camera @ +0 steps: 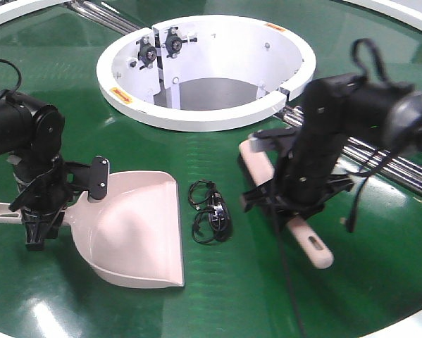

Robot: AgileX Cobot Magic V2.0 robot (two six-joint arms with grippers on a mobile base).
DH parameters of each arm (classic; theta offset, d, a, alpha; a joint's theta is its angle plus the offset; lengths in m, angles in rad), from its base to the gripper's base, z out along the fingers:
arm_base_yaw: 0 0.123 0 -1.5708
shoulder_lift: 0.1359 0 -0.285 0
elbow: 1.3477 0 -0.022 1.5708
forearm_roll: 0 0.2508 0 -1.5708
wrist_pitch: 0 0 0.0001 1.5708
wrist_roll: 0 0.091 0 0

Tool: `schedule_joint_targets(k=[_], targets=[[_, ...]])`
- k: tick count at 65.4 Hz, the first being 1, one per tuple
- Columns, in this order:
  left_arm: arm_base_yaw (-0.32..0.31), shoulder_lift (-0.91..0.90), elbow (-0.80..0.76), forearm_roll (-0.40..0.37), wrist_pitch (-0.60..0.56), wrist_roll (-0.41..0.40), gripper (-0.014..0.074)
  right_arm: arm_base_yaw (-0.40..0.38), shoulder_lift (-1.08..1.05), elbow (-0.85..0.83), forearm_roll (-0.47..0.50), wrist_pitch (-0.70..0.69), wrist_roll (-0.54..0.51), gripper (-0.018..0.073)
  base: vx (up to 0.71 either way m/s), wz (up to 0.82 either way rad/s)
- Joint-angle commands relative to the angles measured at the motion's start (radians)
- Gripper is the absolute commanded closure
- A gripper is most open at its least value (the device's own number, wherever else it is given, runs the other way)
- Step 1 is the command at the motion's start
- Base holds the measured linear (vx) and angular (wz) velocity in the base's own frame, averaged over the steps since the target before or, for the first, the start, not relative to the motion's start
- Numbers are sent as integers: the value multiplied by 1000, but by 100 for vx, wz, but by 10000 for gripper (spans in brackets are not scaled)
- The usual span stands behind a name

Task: Clean and inspect green conveyor with broom and dustpan
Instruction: 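Reach the right gripper to the pink brush and grasp its handle, then sweep the black cable into the dustpan with the right-held brush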

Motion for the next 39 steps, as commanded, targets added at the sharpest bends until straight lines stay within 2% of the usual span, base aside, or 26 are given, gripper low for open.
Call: schedule_joint_targets(k=[1, 10, 29, 39], targets=[[-6, -44, -25, -8, -19, -14, 603, 34, 5, -68, -7, 34, 25, 564, 0, 0], [-6, -44, -25, -8, -19, -14, 603, 59, 78, -120, -2, 97, 47, 564, 0, 0], [-6, -44, -25, -8, -19, -14, 603, 132, 143, -199, 23, 99, 47, 564, 0, 0], [-6, -44, -25, -8, -19, -14, 603, 178, 175, -255, 120, 99, 8, 564, 0, 0]])
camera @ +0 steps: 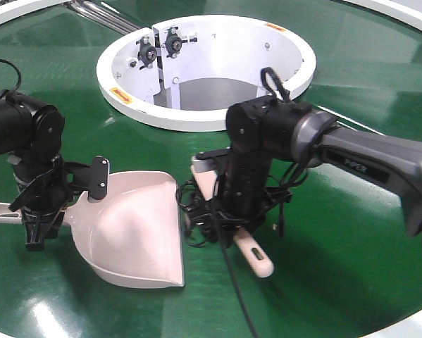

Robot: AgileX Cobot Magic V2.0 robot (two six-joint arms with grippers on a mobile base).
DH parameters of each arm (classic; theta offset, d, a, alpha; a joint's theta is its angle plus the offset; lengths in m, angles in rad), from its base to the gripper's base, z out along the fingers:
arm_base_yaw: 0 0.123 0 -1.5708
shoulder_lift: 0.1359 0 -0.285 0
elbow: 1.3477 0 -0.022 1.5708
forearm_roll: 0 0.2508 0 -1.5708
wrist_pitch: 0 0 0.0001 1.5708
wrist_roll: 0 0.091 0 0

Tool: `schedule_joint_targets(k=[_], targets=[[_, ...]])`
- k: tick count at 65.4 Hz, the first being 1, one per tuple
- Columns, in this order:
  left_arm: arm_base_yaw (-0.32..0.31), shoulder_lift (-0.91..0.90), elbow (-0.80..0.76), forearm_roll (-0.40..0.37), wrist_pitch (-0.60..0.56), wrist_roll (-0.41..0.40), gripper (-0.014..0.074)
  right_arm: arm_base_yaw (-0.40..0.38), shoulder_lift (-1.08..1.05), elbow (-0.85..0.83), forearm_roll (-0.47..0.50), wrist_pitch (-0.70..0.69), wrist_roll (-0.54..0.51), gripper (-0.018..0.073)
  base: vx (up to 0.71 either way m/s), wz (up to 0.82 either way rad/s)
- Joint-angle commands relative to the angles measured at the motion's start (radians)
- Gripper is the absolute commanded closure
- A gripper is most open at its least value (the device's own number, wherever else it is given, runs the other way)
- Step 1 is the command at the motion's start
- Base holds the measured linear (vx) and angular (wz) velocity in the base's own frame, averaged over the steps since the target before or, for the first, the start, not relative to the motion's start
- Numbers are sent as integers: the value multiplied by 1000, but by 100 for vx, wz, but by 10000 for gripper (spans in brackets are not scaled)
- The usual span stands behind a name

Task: Clean and inspect green conveyor with broom and dustpan
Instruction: 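Sweep the black cable into the dustpan with the right-held brush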

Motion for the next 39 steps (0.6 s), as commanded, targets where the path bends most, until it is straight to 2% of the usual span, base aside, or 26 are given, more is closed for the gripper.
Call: schedule_joint_targets(k=[1, 9, 15, 29, 39], targets=[[-6, -44, -25, -8, -19, -14, 603, 34, -33, -67, 107, 71, -50, 564, 0, 0], [-6, -44, -25, -8, -19, -14, 603, 71, -21, -114, 199, 71, -96, 564, 0, 0], [-6, -44, -25, -8, -19, -14, 603, 97, -21, -148, 220, 71, -97, 564, 0, 0], [-6, -44, -25, -8, -19, -14, 603, 117, -36, -195, 219, 71, -83, 564, 0, 0], [-6, -44, -25, -8, -19, -14, 603, 99, -74, -195, 149, 71, -73, 564, 0, 0]])
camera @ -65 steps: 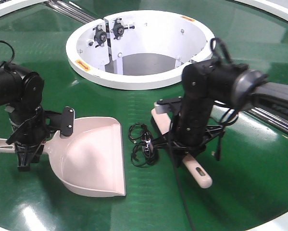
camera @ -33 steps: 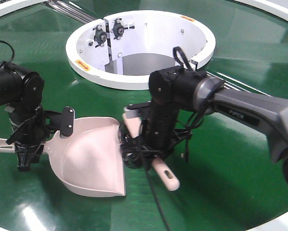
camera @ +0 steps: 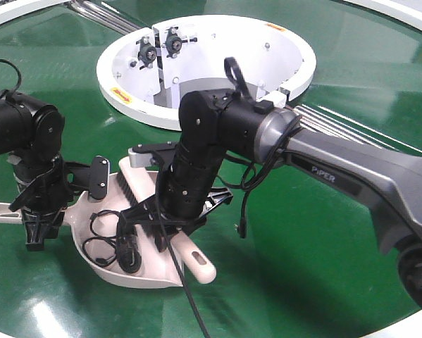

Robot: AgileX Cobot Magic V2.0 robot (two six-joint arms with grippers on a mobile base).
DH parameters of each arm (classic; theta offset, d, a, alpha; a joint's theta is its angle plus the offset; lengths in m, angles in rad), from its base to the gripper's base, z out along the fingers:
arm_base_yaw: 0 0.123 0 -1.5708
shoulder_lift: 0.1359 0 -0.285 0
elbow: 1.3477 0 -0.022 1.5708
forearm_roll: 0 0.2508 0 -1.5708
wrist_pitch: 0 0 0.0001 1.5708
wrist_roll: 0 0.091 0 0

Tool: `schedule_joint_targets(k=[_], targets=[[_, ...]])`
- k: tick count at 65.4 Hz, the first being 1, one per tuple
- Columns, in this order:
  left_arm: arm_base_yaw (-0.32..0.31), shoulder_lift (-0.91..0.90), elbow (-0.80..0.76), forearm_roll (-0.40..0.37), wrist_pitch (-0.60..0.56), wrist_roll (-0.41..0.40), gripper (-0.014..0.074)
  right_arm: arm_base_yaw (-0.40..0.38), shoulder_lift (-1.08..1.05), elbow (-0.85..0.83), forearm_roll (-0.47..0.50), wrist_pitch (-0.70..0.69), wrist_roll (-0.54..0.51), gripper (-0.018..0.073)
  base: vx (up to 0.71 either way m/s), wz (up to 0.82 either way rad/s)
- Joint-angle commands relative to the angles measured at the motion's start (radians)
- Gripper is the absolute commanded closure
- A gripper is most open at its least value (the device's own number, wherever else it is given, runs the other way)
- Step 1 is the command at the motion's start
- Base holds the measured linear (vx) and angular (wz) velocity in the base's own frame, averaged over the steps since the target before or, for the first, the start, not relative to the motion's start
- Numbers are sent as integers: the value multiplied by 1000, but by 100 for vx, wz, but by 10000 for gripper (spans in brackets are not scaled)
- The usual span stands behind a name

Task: Clean and inspect green conveyor with broom and dustpan
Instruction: 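Sweep the black cable into the dustpan with the right-held brush, then move the brush back and lower it onto the conveyor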

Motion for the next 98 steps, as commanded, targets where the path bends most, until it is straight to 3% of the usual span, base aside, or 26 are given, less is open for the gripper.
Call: schedule_joint_targets(k=[1, 7, 15, 28, 36, 74, 98], targets=[[-6, -44, -25, -6, -18, -14, 603, -26, -100, -34, -58, 63, 12, 564, 0, 0], [-6, -44, -25, -6, -18, -14, 603, -69, -140, -30, -171, 63, 90, 564, 0, 0], [-6, -44, -25, -6, -18, -14, 603, -153, -218, 34, -237, 63, 116, 564, 0, 0], [-6, -44, -25, -6, -18, -14, 603, -305, -320, 209, -241, 63, 44, 564, 0, 0], [-6, -44, -25, -6, -18, -14, 603, -360, -348, 307, -242, 55, -2, 564, 0, 0], [-6, -44, -25, -6, -18, -14, 603, -387, -335, 521, -268, -67, -15, 540, 0, 0], [-6, -44, -25, -6, -18, -14, 603, -387, -313, 521, -263, -40, -65, 417, 0, 0]])
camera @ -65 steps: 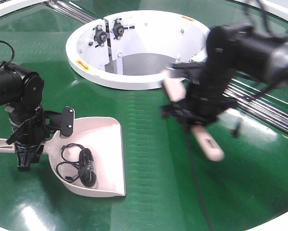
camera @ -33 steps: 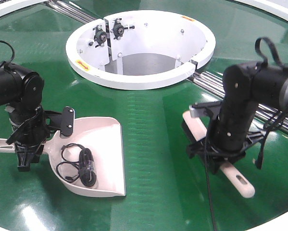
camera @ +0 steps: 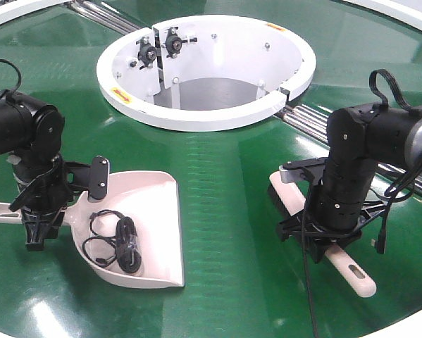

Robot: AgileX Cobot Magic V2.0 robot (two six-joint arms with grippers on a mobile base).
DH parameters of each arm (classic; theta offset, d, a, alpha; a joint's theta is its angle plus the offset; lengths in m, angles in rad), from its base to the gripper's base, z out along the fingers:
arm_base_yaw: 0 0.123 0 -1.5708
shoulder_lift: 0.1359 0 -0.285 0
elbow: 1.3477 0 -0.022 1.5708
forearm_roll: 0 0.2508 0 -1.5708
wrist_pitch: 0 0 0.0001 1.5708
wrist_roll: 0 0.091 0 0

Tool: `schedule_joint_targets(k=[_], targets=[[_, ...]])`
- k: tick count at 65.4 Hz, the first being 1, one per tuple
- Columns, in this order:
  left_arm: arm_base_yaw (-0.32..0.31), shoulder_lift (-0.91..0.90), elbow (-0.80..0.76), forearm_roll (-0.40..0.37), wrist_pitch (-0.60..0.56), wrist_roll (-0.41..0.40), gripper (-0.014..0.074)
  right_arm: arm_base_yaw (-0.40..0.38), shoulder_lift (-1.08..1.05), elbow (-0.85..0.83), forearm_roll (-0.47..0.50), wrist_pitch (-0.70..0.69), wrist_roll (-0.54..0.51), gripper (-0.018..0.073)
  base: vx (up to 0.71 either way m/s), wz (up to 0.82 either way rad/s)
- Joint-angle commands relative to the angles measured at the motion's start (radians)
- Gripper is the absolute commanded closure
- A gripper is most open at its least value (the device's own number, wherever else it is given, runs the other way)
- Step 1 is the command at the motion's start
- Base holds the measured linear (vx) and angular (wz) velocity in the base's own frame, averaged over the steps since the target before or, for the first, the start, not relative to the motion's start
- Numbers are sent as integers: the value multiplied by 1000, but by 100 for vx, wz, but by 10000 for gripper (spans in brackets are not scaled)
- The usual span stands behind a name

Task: Clean and inspect green conveyor with broom and dustpan
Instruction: 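Move the brush back and lower it onto the conveyor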

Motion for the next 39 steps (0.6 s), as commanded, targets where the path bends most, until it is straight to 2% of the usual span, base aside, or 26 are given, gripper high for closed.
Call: schedule_joint_targets(k=[1, 22, 25, 39], targets=[[-6, -44, -25, -7, -18, -14, 603, -6, -39, -21, -2, 10, -17, 411, 0, 0], [-6, -43, -25, -7, -14, -15, 603, -6, -39, -21, 0, 16, -17, 309, 0, 0], [-6, -45, -25, -7, 19, -42, 603, -6, -39, -21, 2, 16, -17, 293, 0, 0], [-6, -43, -25, -14, 23, -41, 598, -6, -39, -21, 3, 17, -17, 253, 0, 0]])
